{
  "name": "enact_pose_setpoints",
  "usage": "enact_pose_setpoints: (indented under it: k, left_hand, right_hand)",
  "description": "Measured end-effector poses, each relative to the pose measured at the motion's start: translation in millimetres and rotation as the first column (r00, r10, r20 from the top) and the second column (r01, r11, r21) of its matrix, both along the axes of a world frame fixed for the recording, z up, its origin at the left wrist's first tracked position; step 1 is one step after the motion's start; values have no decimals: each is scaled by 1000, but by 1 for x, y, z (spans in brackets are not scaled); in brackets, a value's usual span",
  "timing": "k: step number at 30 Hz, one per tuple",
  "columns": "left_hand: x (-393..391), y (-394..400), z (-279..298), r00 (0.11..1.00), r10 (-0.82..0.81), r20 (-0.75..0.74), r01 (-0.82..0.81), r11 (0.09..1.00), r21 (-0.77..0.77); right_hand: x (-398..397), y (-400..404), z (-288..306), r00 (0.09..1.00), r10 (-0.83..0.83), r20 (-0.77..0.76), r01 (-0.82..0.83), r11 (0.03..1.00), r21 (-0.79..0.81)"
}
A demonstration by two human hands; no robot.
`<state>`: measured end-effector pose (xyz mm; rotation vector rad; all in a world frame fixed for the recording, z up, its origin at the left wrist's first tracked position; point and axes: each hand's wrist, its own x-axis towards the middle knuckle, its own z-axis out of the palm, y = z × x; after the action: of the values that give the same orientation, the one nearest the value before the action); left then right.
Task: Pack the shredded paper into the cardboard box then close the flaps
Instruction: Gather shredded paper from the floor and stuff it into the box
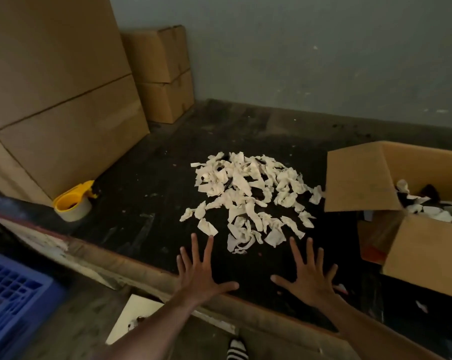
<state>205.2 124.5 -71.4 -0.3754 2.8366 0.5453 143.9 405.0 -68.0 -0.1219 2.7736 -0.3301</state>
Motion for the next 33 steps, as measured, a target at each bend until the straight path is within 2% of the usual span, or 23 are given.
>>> enact_pose_setpoints:
  k: [4, 10, 12, 14, 16, 18, 21, 24, 26, 28, 30, 33]
  left_hand:
    - [-38, -8, -8, 1000, -24, 0, 24, 998, -50]
    - [-117, -32, -12, 991, -135, 23, 136, 988, -76]
    - [-138, -38, -10, 974, -225, -17, 224, 974, -35]
    - [-153, -47, -3, 955, -273, -120, 274, 962, -7]
    - [-164, -60, 9, 924, -263, -278, 263, 964, -39]
    - [-172, -77, 15, 890, -236, -390, 216, 972, -95]
    - [-189, -104, 14, 912, -142, -384, 104, 988, -119]
    - [-211, -123, -2, 949, 58, -310, -64, 998, -8]
    - [-226, -127, -11, 951, 193, -242, -169, 979, 116]
    - [-241, -124, -18, 944, 257, -207, -219, 957, 192]
    - [-254, -116, -20, 941, 246, -232, -179, 944, 276]
    - [-264, -95, -7, 948, 196, -251, -45, 862, 504]
  right_hand:
    - [-42, -31, -5, 998, 27, -63, -27, 1000, -1]
    - [-108, -93, -11, 988, 134, -72, -138, 989, -57]
    - [-122, -110, -8, 975, 201, -92, -211, 970, -122]
    - [-134, -121, 0, 961, 207, -181, -251, 929, -272]
    - [-151, -122, 12, 938, 54, -342, -205, 884, -421]
    - [-180, -111, 20, 857, -195, -477, -52, 888, -457]
    - [-233, -79, 25, 739, -482, -471, 291, 859, -422]
    - [-270, -45, 20, 708, -669, -225, 601, 738, -307]
    - [-287, -27, 5, 678, -732, -63, 697, 668, -262]
    - [-294, -20, -6, 728, -685, -27, 672, 720, -174]
    - [-290, -29, -10, 810, -581, -80, 569, 811, -137]
    - [-264, -64, -8, 853, -504, -135, 431, 827, -360]
